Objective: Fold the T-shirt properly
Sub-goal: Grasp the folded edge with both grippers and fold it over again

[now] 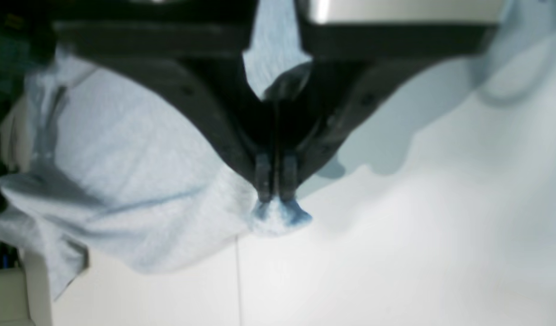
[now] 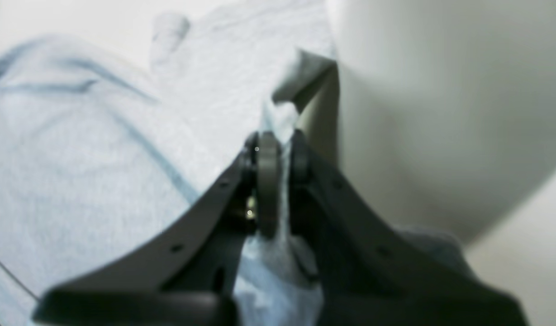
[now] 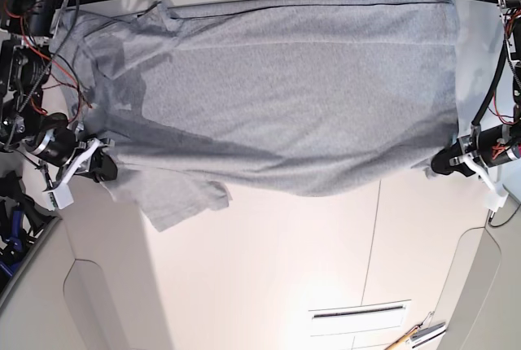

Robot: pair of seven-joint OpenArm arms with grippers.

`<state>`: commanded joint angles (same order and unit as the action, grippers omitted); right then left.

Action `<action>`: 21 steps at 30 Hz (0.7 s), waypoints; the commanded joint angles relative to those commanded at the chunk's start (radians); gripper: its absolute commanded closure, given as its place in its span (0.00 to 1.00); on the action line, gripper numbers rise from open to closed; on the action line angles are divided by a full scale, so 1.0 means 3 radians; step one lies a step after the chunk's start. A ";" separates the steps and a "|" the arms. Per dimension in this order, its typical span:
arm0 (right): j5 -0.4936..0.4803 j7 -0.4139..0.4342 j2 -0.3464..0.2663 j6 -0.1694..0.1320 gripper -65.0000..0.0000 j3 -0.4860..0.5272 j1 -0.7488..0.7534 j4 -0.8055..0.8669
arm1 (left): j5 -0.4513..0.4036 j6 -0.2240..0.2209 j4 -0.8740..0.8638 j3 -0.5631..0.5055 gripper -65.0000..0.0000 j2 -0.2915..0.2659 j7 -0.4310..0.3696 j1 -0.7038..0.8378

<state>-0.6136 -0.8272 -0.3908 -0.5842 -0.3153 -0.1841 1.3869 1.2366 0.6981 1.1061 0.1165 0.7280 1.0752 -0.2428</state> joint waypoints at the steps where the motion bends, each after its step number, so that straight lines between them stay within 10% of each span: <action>1: -0.0010 0.0000 -0.0036 0.0000 1.00 -0.0066 0.0045 0.0029 | 0.0064 0.0000 0.0014 0.0000 1.00 0.0055 0.0048 -0.0003; 8: -0.0268 -0.0130 -0.0195 0.0001 1.00 -0.0443 0.0270 0.0039 | 0.0813 0.0000 0.0025 0.0000 1.00 0.0179 0.0896 0.0078; 15: -0.0272 -0.0136 -0.0191 0.0015 1.00 -0.0449 0.0684 0.0039 | 0.0823 0.0000 0.0025 0.0000 1.00 0.0178 0.0894 0.0533; 21: -0.0239 0.0066 -0.0183 0.0041 0.53 -0.0449 0.0952 0.0038 | 0.0823 0.0000 0.0025 0.0000 1.00 0.0158 0.0767 0.0804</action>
<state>-0.6853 -0.8074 -0.4458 -0.5720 -0.4500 0.1017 1.3983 1.4835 0.6981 1.1137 0.1165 0.7753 1.3052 -0.0017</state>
